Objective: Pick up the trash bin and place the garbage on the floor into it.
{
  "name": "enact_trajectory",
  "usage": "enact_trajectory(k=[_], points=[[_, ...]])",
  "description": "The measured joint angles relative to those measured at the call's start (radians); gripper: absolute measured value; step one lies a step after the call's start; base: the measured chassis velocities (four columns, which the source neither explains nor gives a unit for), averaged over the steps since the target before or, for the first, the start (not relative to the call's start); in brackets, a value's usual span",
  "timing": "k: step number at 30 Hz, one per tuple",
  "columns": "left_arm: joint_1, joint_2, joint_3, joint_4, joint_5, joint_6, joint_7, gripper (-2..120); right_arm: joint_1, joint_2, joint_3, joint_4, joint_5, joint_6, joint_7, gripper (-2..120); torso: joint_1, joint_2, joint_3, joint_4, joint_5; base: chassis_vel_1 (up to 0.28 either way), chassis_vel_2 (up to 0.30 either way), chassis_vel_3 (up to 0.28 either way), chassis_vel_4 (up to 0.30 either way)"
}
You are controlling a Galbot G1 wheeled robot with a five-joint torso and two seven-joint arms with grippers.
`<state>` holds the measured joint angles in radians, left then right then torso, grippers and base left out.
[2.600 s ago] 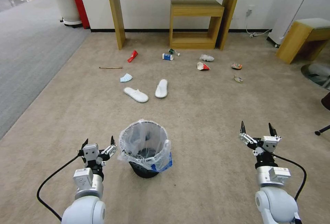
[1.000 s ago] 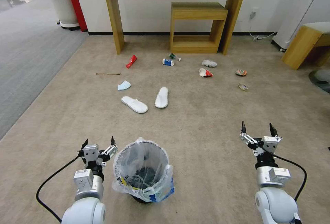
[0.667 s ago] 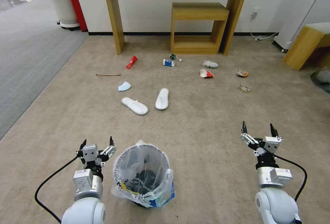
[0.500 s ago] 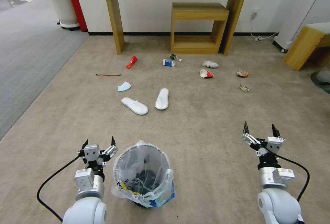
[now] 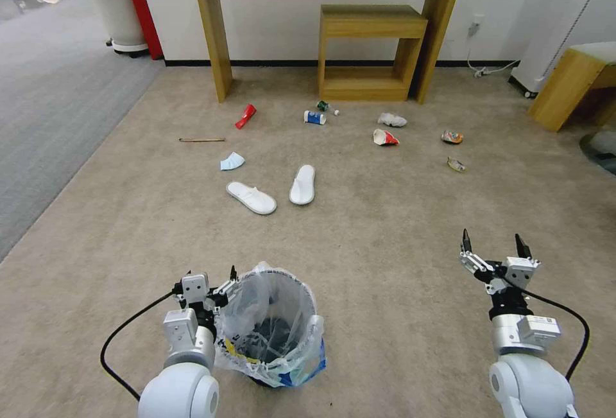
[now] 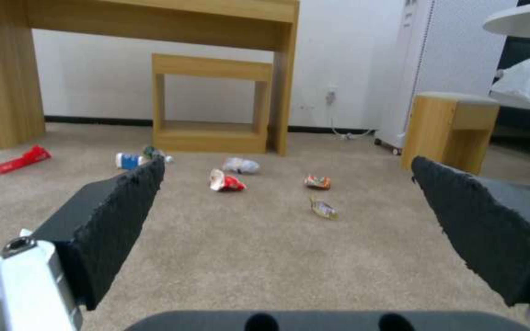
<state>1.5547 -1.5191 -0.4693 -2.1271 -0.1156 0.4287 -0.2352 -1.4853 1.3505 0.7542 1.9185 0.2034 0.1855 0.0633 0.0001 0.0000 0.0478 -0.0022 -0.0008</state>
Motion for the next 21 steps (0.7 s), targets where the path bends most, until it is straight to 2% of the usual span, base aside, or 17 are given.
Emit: enact_trajectory(k=[7,9,18,21], points=[[-0.001,0.016,0.020,0.034,-0.035,0.027,-0.031,100,-0.001,0.003,0.002,0.001,-0.002,0.000,0.000,100,0.000,0.000,0.000,0.0000,0.0000,0.000,0.000,0.000,0.000],[0.000,0.026,0.037,0.044,-0.082,0.058,-0.063,100,-0.001,0.004,0.004,0.004,-0.002,0.000,0.000,100,0.000,0.000,0.000,0.0000,0.0000,0.000,0.000,0.000,0.000],[0.002,0.052,0.063,0.046,-0.150,0.130,-0.117,100,-0.001,0.009,0.009,0.007,-0.003,-0.001,0.000,100,0.000,0.000,0.000,0.0000,0.0000,0.000,0.000,0.000,0.000],[-0.001,0.063,0.075,0.038,-0.208,0.173,-0.156,100,0.002,0.013,0.009,0.007,-0.004,-0.003,0.000,100,0.000,0.000,0.000,0.0000,0.0000,0.000,0.000,0.000,0.000]])
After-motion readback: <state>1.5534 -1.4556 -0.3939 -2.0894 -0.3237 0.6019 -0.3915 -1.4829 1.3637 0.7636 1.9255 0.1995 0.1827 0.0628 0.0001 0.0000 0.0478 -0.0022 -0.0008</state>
